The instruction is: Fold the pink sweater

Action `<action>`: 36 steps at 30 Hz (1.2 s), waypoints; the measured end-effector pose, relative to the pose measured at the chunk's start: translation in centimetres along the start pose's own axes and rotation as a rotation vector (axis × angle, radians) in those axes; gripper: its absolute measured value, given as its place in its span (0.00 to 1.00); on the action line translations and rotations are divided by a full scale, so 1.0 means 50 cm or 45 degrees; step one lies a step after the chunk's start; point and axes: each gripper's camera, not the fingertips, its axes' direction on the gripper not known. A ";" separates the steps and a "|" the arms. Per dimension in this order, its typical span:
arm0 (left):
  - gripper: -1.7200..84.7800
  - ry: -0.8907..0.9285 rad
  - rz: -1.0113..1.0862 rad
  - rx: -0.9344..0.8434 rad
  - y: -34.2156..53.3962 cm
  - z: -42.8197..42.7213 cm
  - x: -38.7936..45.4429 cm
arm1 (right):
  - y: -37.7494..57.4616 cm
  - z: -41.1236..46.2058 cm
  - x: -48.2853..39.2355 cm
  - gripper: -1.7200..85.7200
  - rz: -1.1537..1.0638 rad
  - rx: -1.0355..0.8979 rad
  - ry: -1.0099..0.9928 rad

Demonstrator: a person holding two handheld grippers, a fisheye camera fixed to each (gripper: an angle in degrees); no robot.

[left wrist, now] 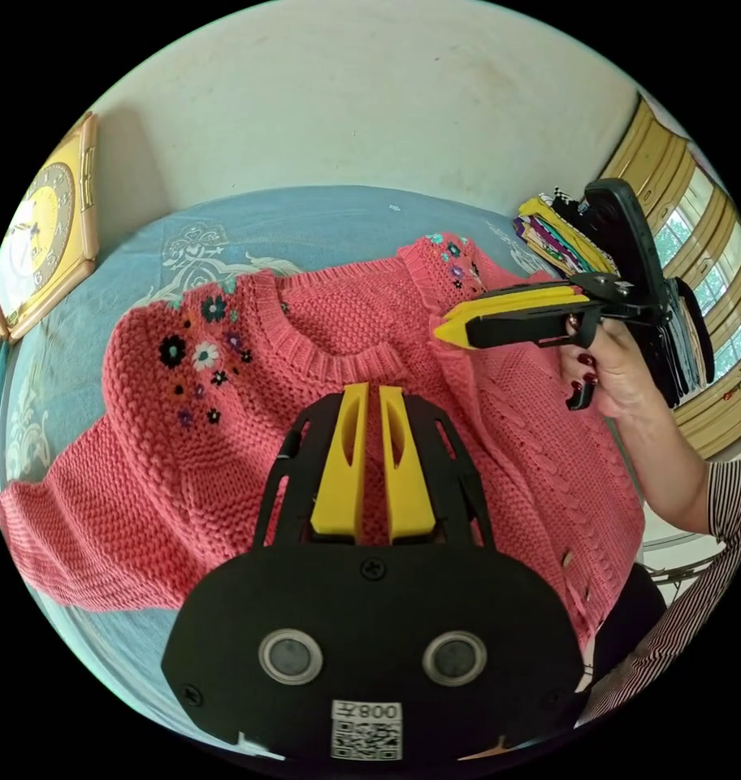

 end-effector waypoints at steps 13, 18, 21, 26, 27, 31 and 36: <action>0.05 -0.018 0.008 -0.001 0.052 0.037 0.012 | -0.029 -0.047 0.168 0.04 0.142 0.058 0.263; 0.05 -0.033 0.015 -0.003 0.076 0.051 0.019 | -0.052 0.010 0.200 0.02 0.236 -0.034 0.308; 0.05 -0.021 0.009 -0.003 0.093 0.060 0.019 | -0.036 -0.002 0.169 0.02 0.215 0.010 0.394; 0.05 -0.033 0.015 -0.004 0.126 0.077 0.027 | -0.016 -0.016 0.088 0.02 0.096 0.184 0.399; 0.05 -0.035 0.016 -0.004 0.130 0.078 0.028 | -0.028 0.012 0.081 0.02 0.068 0.120 0.403; 0.05 -0.024 0.010 -0.004 0.160 0.092 0.030 | -0.047 0.118 0.123 0.02 0.106 -0.060 0.440; 0.04 -0.025 0.010 -0.003 0.197 0.107 0.035 | -0.009 0.083 0.128 0.02 0.126 0.025 0.339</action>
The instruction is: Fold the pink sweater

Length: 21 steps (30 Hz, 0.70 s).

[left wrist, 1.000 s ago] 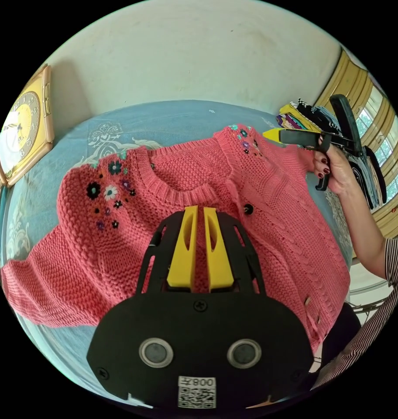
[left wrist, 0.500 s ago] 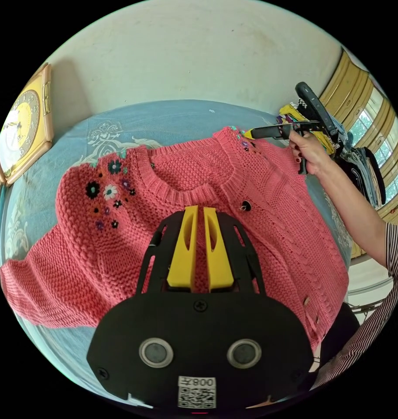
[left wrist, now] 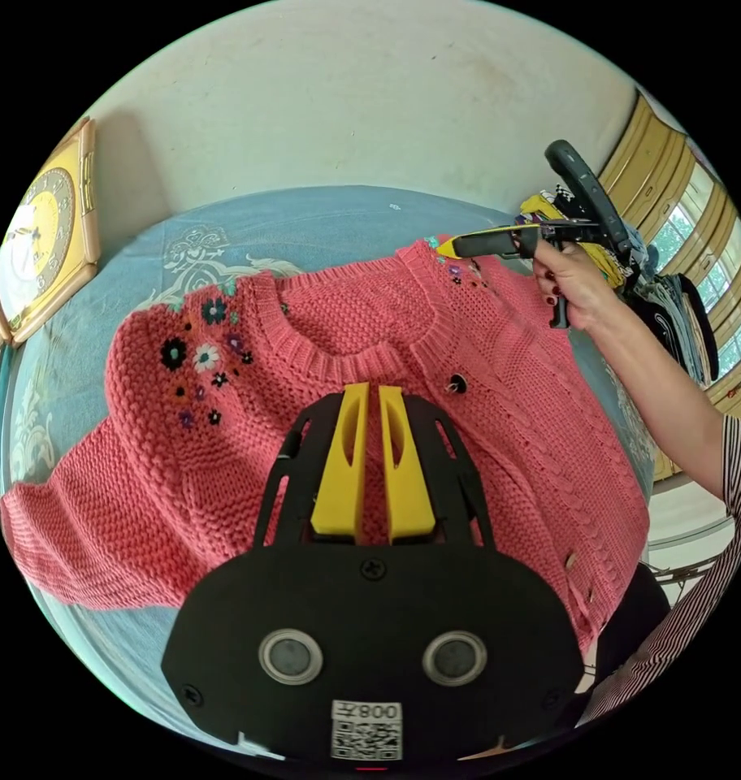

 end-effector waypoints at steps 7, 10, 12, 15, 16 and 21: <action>0.03 -0.175 -0.030 0.221 0.061 -0.065 -0.023 | 0.111 -0.039 0.067 0.02 0.068 0.101 0.029; 0.03 -0.273 -0.128 0.069 0.053 -0.019 -0.083 | 0.117 0.045 0.102 0.02 0.102 -0.087 0.003; 0.02 -0.278 -0.181 -0.043 0.052 0.023 -0.119 | 0.128 0.060 0.122 0.02 0.145 -0.054 -0.005; 0.03 -0.266 -0.213 -0.036 0.066 0.039 -0.138 | 0.146 0.070 0.151 0.02 0.227 -0.029 0.077; 0.03 -0.268 -0.217 -0.040 0.077 0.044 -0.138 | 0.156 0.079 0.162 0.02 0.239 -0.028 0.038; 0.04 -0.275 -0.145 0.122 0.166 0.015 -0.097 | 0.218 0.072 0.152 0.02 0.212 0.072 0.039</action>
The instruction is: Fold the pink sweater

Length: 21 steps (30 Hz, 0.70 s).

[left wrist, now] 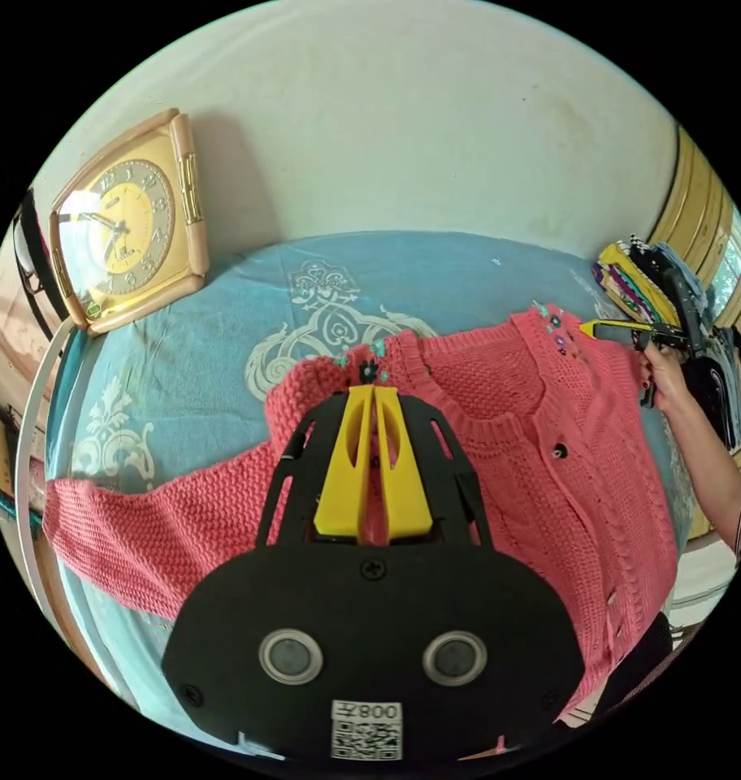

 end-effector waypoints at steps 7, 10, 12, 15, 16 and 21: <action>0.08 0.465 0.092 -0.090 0.212 -0.040 0.096 | 0.148 -0.022 -0.115 0.03 -0.226 0.063 -0.285; 0.07 0.541 0.069 -0.155 0.327 -0.056 0.129 | 0.244 -0.007 -0.168 0.03 -0.313 -0.063 -0.314; 0.07 0.560 0.022 -0.212 0.396 -0.068 0.144 | 0.311 -0.002 -0.191 0.03 -0.332 -0.148 -0.345; 0.06 0.585 0.000 -0.279 0.489 -0.092 0.176 | 0.419 -0.011 -0.231 0.03 -0.322 -0.257 -0.411; 0.05 0.569 -0.024 -0.293 0.521 -0.096 0.188 | 0.459 -0.011 -0.251 0.03 -0.317 -0.308 -0.417; 0.04 0.475 -0.032 -0.323 0.614 -0.067 0.212 | 0.579 0.037 -0.313 0.02 -0.325 -0.428 -0.286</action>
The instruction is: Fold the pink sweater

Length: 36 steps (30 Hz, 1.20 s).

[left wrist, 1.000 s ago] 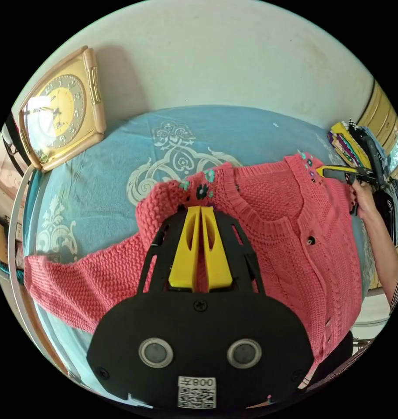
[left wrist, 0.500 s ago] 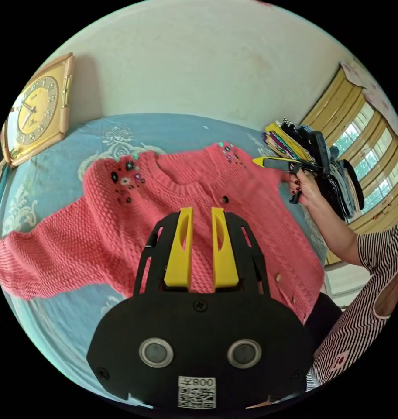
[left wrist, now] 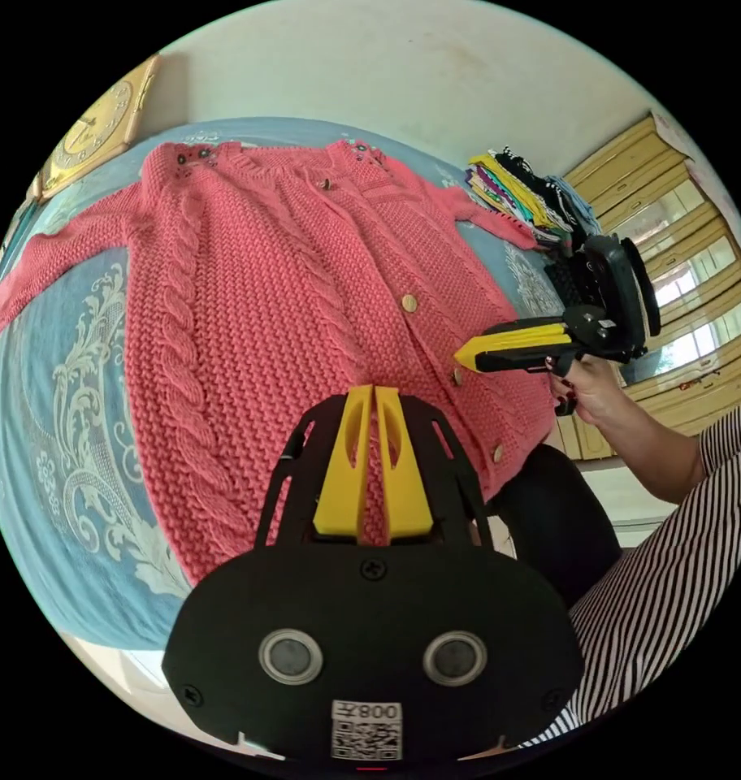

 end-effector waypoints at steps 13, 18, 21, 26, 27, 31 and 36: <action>0.04 0.150 -0.132 0.020 0.298 -0.051 0.023 | 0.166 -0.022 -0.069 0.02 0.237 -0.031 -0.065; 0.04 0.170 -0.091 0.080 0.386 -0.059 0.041 | 0.240 -0.013 -0.122 0.02 0.310 -0.049 -0.093; 0.05 0.148 -0.049 0.091 0.434 -0.058 0.049 | 0.266 -0.009 -0.156 0.02 0.325 -0.042 -0.104; 0.07 0.166 -0.027 0.041 0.491 -0.004 0.049 | 0.279 -0.005 -0.202 0.02 0.308 -0.051 -0.096; 0.08 0.161 -0.027 0.034 0.493 0.005 0.049 | 0.279 -0.005 -0.208 0.02 0.302 -0.056 -0.089; 0.10 0.184 -0.049 0.018 0.476 0.068 0.044 | 0.274 -0.011 -0.202 0.02 0.311 -0.050 -0.109; 0.11 0.026 0.007 -0.022 0.413 0.140 0.052 | 0.251 -0.019 -0.170 0.02 0.335 -0.038 -0.124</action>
